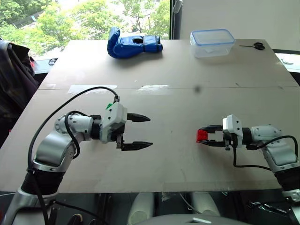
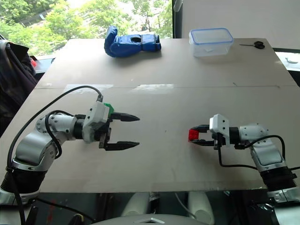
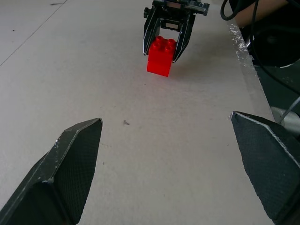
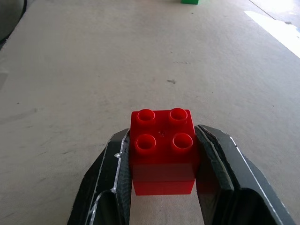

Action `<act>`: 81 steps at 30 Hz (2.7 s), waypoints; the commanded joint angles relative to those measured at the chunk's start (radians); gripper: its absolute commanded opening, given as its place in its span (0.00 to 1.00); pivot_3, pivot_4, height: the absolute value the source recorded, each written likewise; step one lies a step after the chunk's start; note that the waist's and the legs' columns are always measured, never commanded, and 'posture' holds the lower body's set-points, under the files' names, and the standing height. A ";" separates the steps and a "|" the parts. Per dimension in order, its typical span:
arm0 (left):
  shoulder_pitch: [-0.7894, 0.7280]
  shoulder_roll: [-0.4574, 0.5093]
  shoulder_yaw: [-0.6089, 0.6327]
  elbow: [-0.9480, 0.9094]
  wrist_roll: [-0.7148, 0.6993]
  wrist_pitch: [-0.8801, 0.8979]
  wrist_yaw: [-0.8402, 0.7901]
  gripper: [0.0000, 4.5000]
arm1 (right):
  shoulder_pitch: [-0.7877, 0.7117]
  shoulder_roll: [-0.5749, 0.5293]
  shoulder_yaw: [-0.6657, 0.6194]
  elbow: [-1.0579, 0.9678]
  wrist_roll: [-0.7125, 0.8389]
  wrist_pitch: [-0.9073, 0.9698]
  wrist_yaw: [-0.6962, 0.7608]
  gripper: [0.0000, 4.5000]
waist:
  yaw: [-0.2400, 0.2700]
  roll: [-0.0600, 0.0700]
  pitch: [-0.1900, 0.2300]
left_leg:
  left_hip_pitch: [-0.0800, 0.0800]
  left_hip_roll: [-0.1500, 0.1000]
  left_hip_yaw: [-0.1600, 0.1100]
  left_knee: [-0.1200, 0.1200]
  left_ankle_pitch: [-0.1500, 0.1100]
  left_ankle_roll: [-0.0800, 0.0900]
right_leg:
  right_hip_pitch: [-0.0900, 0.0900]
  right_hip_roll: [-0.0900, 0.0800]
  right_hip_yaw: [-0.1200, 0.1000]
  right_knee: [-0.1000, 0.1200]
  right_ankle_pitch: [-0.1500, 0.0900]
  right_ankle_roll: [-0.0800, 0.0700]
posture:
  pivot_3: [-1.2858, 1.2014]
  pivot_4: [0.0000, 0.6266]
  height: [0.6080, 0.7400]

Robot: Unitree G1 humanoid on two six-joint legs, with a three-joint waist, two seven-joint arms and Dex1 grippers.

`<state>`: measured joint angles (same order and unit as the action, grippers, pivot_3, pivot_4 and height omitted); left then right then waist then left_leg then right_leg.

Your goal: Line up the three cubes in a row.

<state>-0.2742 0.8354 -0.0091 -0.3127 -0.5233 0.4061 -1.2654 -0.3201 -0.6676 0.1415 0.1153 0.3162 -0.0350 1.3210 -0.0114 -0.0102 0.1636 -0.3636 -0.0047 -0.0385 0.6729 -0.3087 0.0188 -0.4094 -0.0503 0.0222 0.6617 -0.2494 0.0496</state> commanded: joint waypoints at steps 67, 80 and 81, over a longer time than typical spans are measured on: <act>0.403 -0.127 0.433 0.142 0.118 -0.311 0.355 1.00 | 0.242 -0.072 -0.258 -0.482 0.333 0.315 -0.149 0.99 | -0.001 0.000 0.002 | -0.001 0.002 -0.003 -0.003 0.000 0.000 | -0.002 -0.006 -0.001 0.000 0.000 -0.001 | 0.52 0.24 1.00; 0.450 -0.258 0.484 0.233 0.195 -0.365 0.590 1.00 | 0.257 -0.010 -0.301 -0.592 0.382 0.352 -0.328 0.99 | 0.002 -0.004 0.001 | 0.001 -0.003 -0.005 0.000 0.000 0.000 | 0.002 -0.010 -0.007 -0.001 0.000 0.000 | 0.52 0.24 1.00; 0.443 -0.262 0.465 0.239 0.201 -0.361 0.591 1.00 | 0.248 -0.012 -0.304 -0.588 0.380 0.351 -0.328 0.99 | 0.003 -0.004 0.001 | 0.000 -0.003 -0.007 0.000 0.000 0.000 | 0.002 -0.010 -0.008 -0.001 0.000 0.000 | 0.52 0.24 1.00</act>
<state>0.1761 0.5752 0.4613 -0.0667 -0.3325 0.0520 -0.6860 -0.0591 -0.6792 -0.1282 -0.4531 0.6758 0.3183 1.0024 -0.0080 -0.0139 0.1645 -0.3632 -0.0085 -0.0453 0.6725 -0.3087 0.0185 -0.4071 -0.0588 0.0140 0.6613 -0.2490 0.0497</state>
